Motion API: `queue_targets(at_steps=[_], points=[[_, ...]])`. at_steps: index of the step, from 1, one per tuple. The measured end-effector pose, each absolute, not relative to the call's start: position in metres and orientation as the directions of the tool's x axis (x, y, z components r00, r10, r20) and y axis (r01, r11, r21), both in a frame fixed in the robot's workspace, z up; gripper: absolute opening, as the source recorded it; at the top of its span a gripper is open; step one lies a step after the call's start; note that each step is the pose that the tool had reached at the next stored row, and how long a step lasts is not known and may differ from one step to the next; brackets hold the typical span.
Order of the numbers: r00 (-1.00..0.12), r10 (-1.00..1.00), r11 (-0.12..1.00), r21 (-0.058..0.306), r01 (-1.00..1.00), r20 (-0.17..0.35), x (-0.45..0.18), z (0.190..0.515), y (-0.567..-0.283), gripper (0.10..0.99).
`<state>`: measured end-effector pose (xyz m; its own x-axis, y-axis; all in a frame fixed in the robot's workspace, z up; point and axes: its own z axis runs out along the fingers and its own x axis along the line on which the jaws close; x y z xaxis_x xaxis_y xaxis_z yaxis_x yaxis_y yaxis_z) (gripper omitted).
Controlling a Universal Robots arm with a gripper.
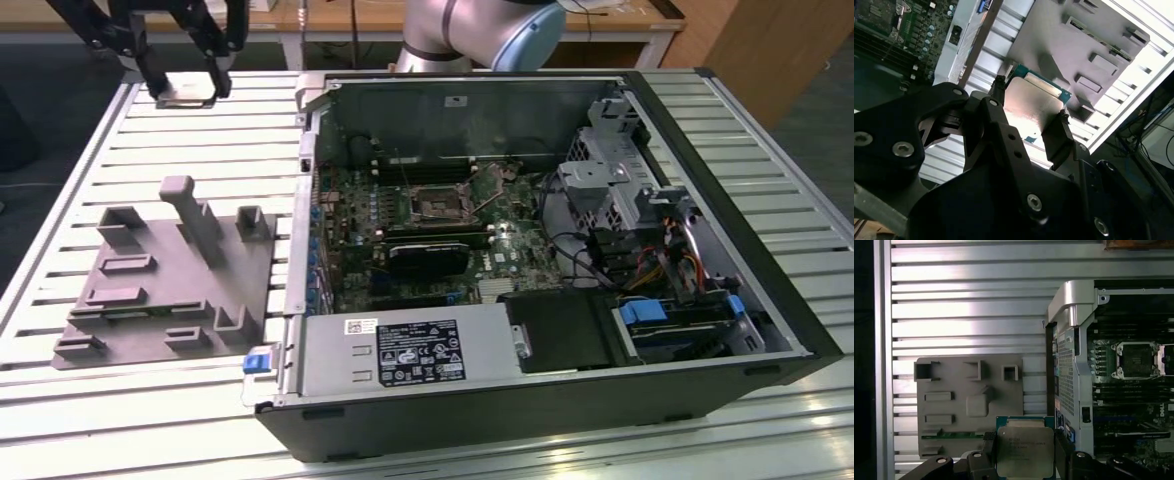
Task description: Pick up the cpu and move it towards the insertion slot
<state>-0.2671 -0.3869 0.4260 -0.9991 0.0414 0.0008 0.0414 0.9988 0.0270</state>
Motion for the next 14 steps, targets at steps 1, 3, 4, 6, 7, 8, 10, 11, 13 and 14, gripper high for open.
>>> queue_targets(at_steps=[1, 3, 4, 6, 7, 8, 10, 11, 13, 14], points=[[-0.999, 0.041, 0.999, 0.027, 0.041, 0.001, -0.265, 0.426, -0.387, 0.545], [-0.999, 0.041, 0.999, 0.027, 0.041, 0.001, -0.261, 0.426, -0.387, 0.545], [-0.999, 0.041, 0.999, 0.027, 0.041, 0.001, -0.259, 0.426, -0.386, 0.545], [-0.999, 0.041, 0.999, 0.027, 0.041, 0.001, -0.255, 0.426, -0.386, 0.545], [-0.999, 0.041, 0.999, 0.027, 0.041, 0.001, -0.253, 0.426, -0.386, 0.545], [-0.999, 0.041, 0.999, 0.027, 0.041, 0.001, -0.251, 0.426, -0.386, 0.545], [-0.999, 0.041, 0.999, 0.027, 0.041, 0.001, -0.248, 0.426, -0.386, 0.545], [-0.999, 0.041, 0.999, 0.027, 0.041, 0.001, -0.246, 0.426, -0.385, 0.545], [-0.999, 0.041, 0.999, 0.027, 0.041, 0.001, -0.243, 0.426, -0.385, 0.545], [-0.999, 0.041, 0.999, 0.027, 0.041, 0.001, -0.241, 0.426, -0.385, 0.545]])
